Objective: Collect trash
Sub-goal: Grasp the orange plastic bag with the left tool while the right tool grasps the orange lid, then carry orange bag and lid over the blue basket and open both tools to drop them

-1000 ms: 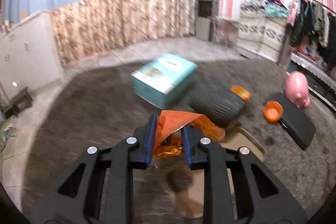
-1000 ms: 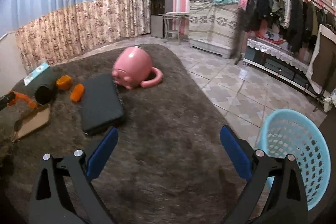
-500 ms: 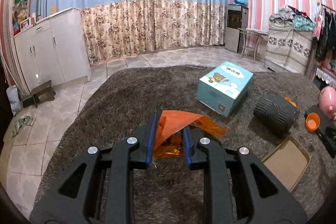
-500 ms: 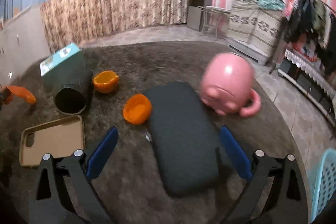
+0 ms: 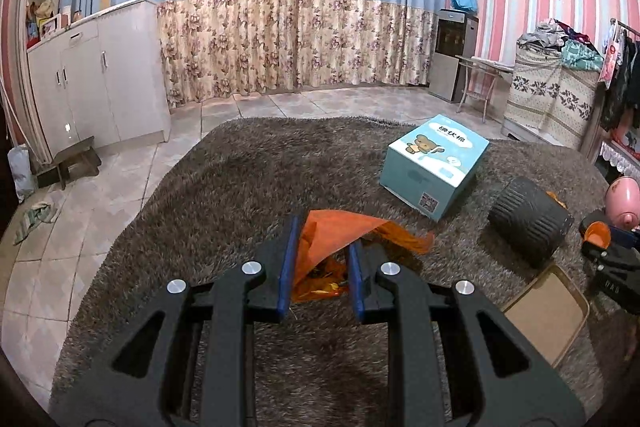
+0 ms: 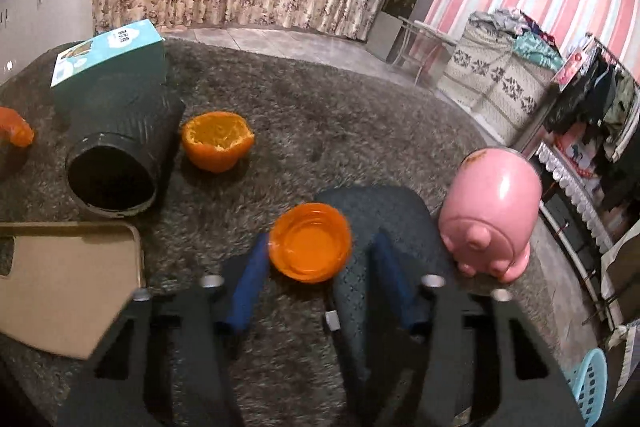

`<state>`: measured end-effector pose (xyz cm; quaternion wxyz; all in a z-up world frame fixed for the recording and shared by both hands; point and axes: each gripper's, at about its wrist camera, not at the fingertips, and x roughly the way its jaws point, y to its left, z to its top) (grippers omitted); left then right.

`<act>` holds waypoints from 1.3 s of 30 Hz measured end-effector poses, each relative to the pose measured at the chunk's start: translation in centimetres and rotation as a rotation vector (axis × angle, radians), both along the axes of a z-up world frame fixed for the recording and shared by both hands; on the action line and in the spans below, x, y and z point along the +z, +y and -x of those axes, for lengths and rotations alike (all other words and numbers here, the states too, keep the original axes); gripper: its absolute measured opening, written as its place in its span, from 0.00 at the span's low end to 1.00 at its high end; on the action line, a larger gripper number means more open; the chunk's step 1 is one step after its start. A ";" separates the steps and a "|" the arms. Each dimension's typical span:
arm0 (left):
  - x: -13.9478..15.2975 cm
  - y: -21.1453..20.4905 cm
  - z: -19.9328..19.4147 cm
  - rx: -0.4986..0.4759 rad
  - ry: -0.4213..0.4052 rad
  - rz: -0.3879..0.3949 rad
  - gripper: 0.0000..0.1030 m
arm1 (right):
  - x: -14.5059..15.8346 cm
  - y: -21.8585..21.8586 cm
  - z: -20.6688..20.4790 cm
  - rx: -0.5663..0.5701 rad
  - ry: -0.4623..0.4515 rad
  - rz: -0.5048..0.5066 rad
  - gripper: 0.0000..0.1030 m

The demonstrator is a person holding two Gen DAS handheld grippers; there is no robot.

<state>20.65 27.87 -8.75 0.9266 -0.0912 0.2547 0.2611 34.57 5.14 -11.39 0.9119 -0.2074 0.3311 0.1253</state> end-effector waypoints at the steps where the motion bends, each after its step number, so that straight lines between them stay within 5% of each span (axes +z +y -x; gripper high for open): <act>1: 0.0 -0.2 -0.2 0.000 0.000 -0.004 0.21 | 0.2 -0.2 0.1 0.003 -0.003 -0.009 0.39; 7: 1.0 -1.7 -0.2 0.005 0.004 -0.062 0.21 | 3.0 -4.9 2.5 0.009 0.000 -0.160 0.39; 13: 4.9 -5.2 0.6 -0.069 -0.043 -0.126 0.21 | 5.4 -12.6 6.2 -0.056 -0.011 -0.269 0.39; 22: 10.6 -14.2 1.5 -0.243 -0.157 -0.122 0.21 | 8.9 -26.9 12.6 -0.279 -0.103 -0.286 0.39; 29: 10.5 -22.5 0.3 -0.386 -0.140 -0.108 0.21 | 7.6 -35.9 14.4 -0.448 -0.118 -0.363 0.39; 39: 9.5 -31.9 -0.6 -0.548 -0.145 -0.062 0.21 | 6.8 -41.3 15.1 -0.555 -0.145 -0.345 0.39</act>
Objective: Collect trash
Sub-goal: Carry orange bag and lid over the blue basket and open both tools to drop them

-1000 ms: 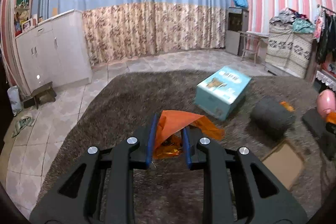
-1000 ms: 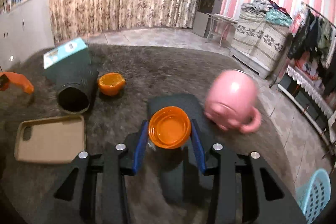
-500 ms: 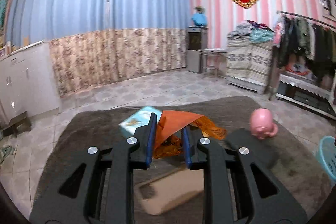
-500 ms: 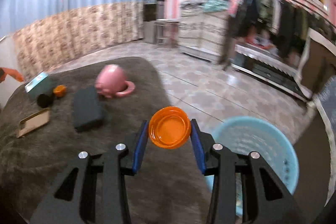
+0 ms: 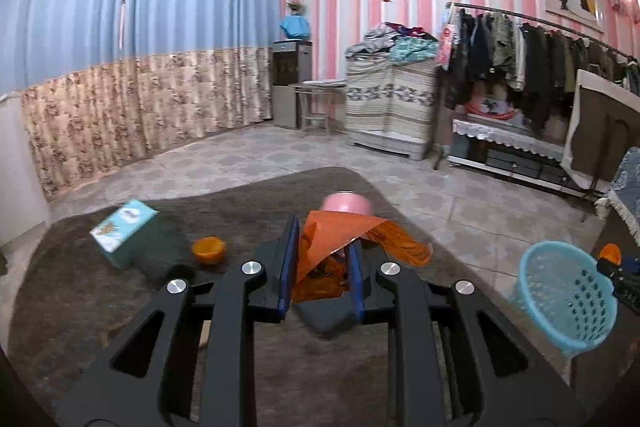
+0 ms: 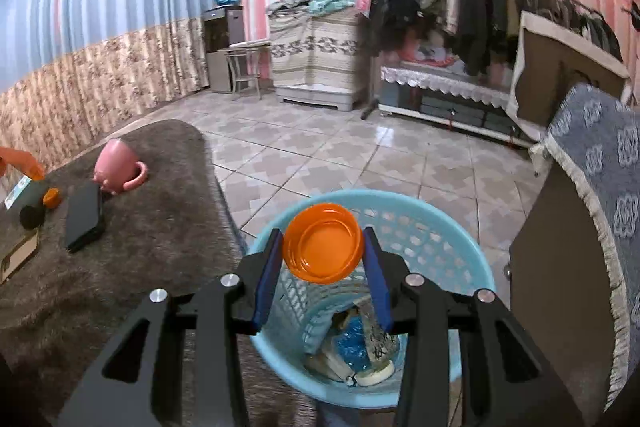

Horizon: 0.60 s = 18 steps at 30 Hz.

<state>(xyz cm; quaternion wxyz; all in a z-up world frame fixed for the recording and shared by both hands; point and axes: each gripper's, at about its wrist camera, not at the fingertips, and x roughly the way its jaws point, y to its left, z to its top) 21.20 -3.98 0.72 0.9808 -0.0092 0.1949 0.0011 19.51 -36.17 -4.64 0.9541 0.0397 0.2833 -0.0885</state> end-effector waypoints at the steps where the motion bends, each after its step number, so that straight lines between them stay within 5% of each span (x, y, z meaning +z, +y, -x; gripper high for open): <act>1: -0.2 -0.7 -0.1 -0.012 0.003 0.007 0.21 | -0.1 -0.5 0.0 -0.008 -0.002 -0.009 0.39; 18: -2.0 -9.8 -1.8 -0.176 0.038 -0.028 0.21 | -1.1 -5.2 1.2 -0.126 -0.028 -0.107 0.39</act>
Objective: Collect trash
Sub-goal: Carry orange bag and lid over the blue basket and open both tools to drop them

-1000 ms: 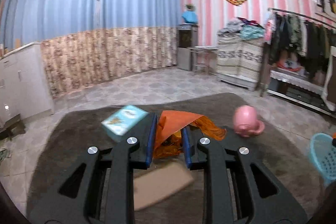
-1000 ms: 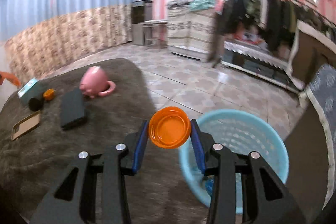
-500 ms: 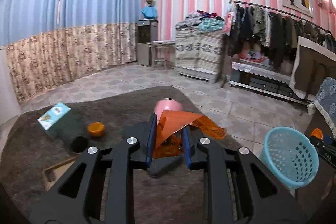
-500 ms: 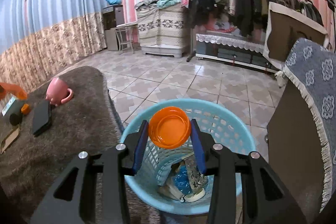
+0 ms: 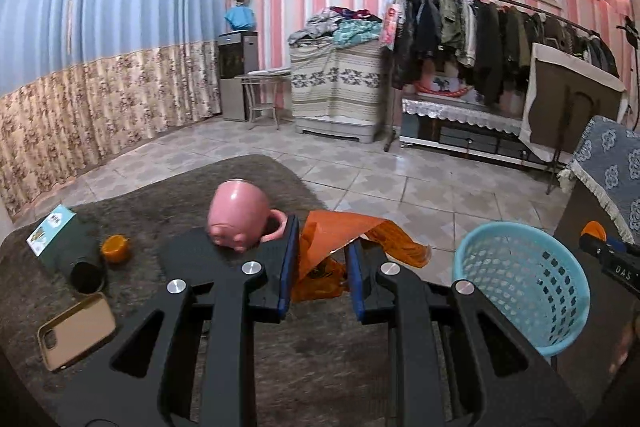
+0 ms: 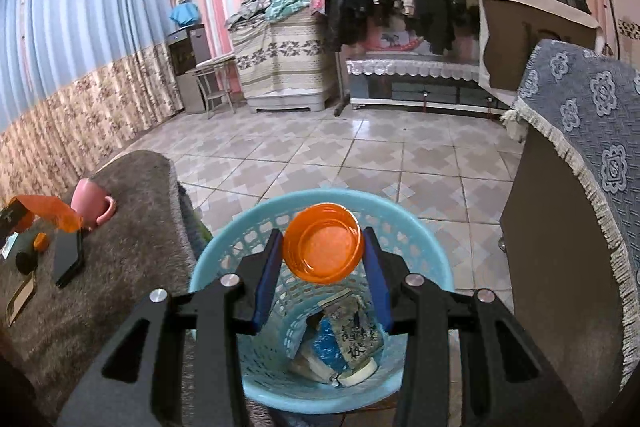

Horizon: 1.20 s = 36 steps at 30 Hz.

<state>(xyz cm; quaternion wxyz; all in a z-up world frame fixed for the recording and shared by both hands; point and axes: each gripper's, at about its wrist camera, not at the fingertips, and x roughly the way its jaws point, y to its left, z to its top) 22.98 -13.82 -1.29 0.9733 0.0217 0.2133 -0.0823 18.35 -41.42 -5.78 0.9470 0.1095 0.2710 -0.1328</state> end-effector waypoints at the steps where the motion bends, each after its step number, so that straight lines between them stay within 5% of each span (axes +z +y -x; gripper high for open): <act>1: 0.1 -0.1 0.0 -0.007 -0.002 -0.002 0.21 | -0.1 -0.3 0.1 -0.009 0.000 -0.004 0.39; 24: -2.6 -14.4 -1.4 -0.272 0.031 -0.106 0.21 | -2.7 -5.5 0.0 -0.136 0.008 -0.109 0.39; 31: -3.2 -19.3 -2.2 -0.377 0.074 -0.101 0.28 | -3.1 -6.5 0.3 -0.170 0.010 -0.112 0.39; 33: -4.0 -19.8 -2.4 -0.385 0.093 -0.099 0.42 | -3.3 -6.9 0.4 -0.177 0.013 -0.113 0.39; 35: -4.8 -19.5 -2.6 -0.378 0.103 -0.095 0.73 | -3.5 -7.4 0.5 -0.185 0.015 -0.117 0.39; 36: -5.0 -19.3 -2.6 -0.368 0.094 -0.101 0.76 | -3.6 -7.2 0.5 -0.189 0.018 -0.123 0.39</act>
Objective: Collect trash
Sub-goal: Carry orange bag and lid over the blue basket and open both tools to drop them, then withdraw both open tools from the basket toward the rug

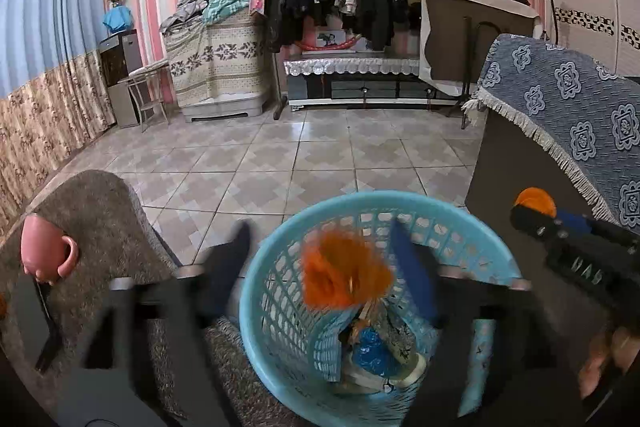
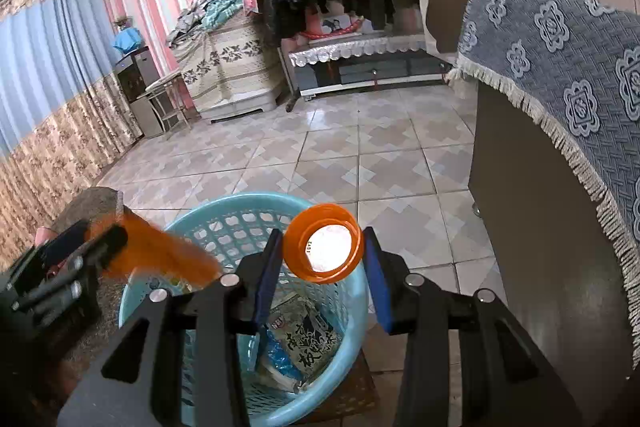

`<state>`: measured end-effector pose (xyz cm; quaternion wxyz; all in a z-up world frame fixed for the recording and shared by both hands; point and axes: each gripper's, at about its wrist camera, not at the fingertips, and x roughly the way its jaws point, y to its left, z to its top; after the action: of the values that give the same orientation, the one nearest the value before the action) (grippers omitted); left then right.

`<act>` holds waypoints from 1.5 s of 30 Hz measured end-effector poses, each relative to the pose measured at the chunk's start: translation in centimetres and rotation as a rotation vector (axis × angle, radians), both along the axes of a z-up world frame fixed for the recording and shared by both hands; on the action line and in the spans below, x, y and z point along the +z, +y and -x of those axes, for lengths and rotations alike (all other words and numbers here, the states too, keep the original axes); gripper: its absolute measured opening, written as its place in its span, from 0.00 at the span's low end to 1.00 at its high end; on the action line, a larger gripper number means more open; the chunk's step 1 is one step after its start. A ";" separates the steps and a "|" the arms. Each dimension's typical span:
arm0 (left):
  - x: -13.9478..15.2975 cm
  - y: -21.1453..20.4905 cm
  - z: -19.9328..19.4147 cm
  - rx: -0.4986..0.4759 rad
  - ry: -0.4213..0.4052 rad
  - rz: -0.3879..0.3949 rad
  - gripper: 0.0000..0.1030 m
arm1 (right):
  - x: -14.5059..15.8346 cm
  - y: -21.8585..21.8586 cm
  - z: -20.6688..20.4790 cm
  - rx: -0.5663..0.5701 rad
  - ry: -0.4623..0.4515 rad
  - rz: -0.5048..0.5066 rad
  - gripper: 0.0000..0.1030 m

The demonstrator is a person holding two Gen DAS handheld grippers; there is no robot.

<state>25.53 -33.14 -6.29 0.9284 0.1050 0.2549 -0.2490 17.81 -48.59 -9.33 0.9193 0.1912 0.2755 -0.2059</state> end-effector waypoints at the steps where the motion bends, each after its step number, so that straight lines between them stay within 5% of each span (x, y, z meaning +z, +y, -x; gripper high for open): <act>1: -0.2 0.3 0.0 0.016 -0.018 -0.016 0.79 | -0.1 -0.1 -0.1 -0.002 0.004 -0.007 0.39; 8: 0.3 3.7 -0.3 0.136 -0.079 -0.046 0.95 | -0.5 1.1 -0.9 0.026 0.028 0.011 0.39; 18: 1.2 7.7 -2.2 0.201 -0.018 -0.007 0.95 | -1.3 3.8 -3.3 0.081 0.066 0.046 0.40; 19: 1.3 7.8 -2.4 0.206 -0.017 -0.001 0.95 | -1.3 3.9 -3.4 0.074 0.063 0.051 0.42; 21: 1.1 8.0 -2.3 0.208 -0.015 -0.002 0.95 | -1.3 4.1 -3.6 0.082 0.044 0.040 0.70; 22: 1.1 8.0 -2.2 0.207 -0.016 -0.006 0.95 | -1.3 4.2 -3.5 0.086 0.033 0.041 0.73; 35: 2.3 10.1 -2.4 0.246 -0.004 -0.006 0.95 | 0.2 5.2 -2.3 0.028 0.022 0.087 0.94; 45: 3.6 18.0 -2.1 0.404 0.011 0.040 0.95 | 1.5 9.5 -3.1 0.124 0.020 0.146 0.94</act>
<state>27.61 -15.18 -2.72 0.9600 0.0322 0.2708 -0.0632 20.92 -39.07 -7.84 0.9390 0.1040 0.2803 -0.1700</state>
